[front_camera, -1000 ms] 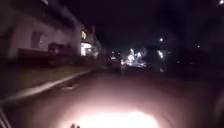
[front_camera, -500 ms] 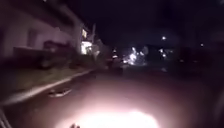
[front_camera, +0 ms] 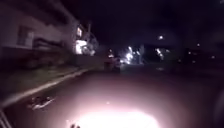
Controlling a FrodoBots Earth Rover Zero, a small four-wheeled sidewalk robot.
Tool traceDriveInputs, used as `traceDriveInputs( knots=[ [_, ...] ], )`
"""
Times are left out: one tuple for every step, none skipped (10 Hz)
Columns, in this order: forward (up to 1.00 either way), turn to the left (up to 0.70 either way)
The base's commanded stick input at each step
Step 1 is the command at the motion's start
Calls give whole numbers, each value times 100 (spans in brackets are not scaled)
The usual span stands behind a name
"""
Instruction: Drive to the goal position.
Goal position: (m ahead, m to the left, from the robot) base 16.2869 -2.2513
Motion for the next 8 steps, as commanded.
traceDriveInputs(
  knots=[
    [100,0],
    [100,-6],
    [100,-20],
    [100,-27],
    [100,-27],
    [100,-27],
    [100,-27],
    [100,-27]
  ],
)
